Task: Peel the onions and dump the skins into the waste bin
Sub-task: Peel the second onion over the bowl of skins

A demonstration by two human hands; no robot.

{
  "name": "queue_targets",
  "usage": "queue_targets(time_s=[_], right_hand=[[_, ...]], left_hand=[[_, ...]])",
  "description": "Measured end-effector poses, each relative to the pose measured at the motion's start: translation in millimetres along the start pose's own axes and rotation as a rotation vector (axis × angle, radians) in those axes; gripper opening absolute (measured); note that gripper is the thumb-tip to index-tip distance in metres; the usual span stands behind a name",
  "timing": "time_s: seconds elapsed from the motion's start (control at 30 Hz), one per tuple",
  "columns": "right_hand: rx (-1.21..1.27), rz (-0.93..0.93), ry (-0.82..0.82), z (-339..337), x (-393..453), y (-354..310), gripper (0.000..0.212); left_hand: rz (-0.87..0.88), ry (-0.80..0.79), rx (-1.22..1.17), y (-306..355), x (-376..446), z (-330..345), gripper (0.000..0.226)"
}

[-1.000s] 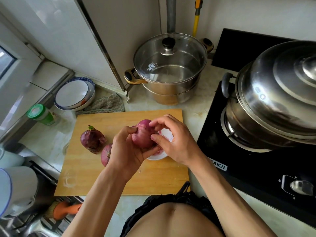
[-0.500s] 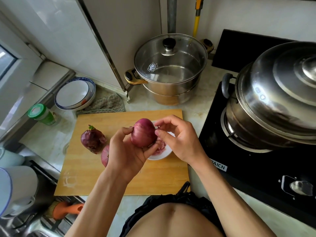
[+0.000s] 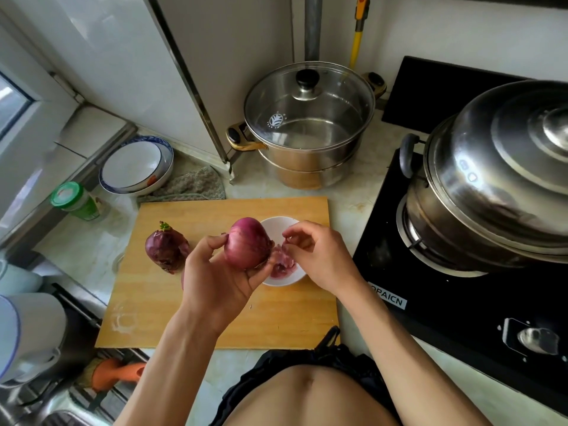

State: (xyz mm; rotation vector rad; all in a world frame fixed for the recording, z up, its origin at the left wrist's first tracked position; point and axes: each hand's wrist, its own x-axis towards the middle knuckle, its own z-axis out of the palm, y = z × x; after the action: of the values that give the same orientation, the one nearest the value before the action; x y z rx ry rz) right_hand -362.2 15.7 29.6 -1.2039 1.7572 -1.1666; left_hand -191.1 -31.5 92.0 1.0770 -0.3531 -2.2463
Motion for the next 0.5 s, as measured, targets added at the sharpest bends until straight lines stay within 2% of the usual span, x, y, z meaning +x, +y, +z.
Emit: queue_targets(time_s=[0.13, 0.27, 0.4, 0.5], right_hand=[[-0.068, -0.004, 0.005, 0.5, 1.2, 3.9, 0.023], [-0.044, -0.002, 0.040, 0.0, -2.1, 0.9, 0.013], [0.053, 0.013, 0.036, -4.7, -4.0, -7.0, 0.006], [0.151, -0.040, -0.033, -3.2, -7.9, -16.4, 0.018]], left_hand=[[0.022, 0.049, 0.060, -4.7, 0.1, -4.8, 0.056], [0.031, 0.084, 0.072, -7.7, -0.4, -10.9, 0.060], [0.093, 0.089, 0.138, -9.3, 2.1, -12.9, 0.055], [0.159, 0.083, 0.215, -12.0, 3.2, -7.8, 0.061]])
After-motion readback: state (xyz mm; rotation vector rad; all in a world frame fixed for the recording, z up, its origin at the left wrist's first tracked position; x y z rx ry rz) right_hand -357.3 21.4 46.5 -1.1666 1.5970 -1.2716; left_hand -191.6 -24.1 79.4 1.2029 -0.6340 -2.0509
